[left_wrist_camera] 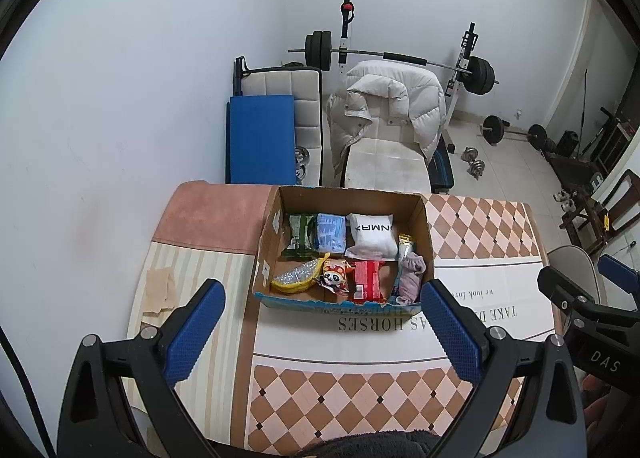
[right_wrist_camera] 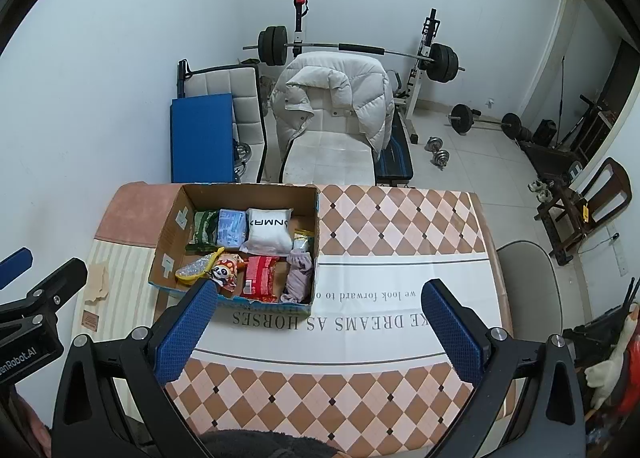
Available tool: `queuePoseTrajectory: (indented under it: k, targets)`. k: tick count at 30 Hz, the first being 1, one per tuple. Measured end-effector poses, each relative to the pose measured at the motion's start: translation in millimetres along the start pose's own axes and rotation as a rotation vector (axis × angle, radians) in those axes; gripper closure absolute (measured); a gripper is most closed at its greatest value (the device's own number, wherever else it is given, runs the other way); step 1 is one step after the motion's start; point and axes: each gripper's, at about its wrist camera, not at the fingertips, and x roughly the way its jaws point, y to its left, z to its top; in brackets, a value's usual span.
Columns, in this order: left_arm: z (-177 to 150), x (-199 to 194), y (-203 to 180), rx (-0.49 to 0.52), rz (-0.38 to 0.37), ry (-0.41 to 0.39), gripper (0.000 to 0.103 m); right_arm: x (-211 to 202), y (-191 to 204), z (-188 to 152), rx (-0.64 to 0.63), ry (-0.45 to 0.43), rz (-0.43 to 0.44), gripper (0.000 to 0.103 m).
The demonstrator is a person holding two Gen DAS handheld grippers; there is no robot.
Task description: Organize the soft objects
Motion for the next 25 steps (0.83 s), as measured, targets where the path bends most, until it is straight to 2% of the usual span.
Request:
queuePoseTrajectory:
  k: [25]
  targets:
    - [-13,-3,4,-0.028,0.01,0.005,0.003,1,3,-7,0.002,0.002,-0.002,0.0]
